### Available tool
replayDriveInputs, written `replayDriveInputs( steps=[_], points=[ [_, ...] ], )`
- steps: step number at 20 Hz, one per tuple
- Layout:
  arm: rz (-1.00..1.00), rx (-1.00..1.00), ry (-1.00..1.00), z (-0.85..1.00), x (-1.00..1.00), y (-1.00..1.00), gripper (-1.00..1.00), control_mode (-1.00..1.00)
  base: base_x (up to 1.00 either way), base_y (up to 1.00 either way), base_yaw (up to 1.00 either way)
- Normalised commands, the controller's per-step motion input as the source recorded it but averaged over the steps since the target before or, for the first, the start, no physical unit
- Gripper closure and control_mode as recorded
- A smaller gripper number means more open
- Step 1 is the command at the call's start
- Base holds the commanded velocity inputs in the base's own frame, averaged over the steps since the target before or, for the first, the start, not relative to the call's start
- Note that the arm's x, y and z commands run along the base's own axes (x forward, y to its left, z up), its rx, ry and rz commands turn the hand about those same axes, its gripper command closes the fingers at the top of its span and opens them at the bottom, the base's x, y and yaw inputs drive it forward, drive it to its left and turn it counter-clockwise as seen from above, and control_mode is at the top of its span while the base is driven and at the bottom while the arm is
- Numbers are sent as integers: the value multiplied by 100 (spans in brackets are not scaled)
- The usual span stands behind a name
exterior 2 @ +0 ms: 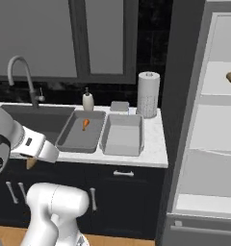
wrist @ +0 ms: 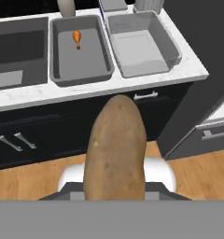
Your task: Place one sweet potato and one chicken drumstick in each tupperware on the nearby counter, to pack two identical lunches.
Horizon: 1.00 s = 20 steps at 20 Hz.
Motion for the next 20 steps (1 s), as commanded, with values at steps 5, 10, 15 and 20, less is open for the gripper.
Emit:
replayDriveInputs(
  steps=[5, 10, 15, 20],
  points=[
    [0, 0, 0, 0, 0, 0, 100, 100, 53, 78, -3],
    [0, 0, 0, 0, 0, 0, 100, 100, 46, 64, 0],
    [0, 0, 0, 0, 0, 0, 100, 100, 50, 29, 0],
    [0, 0, 0, -4, 52, -14, 100, -100, 0, 0, 0]
  ],
)
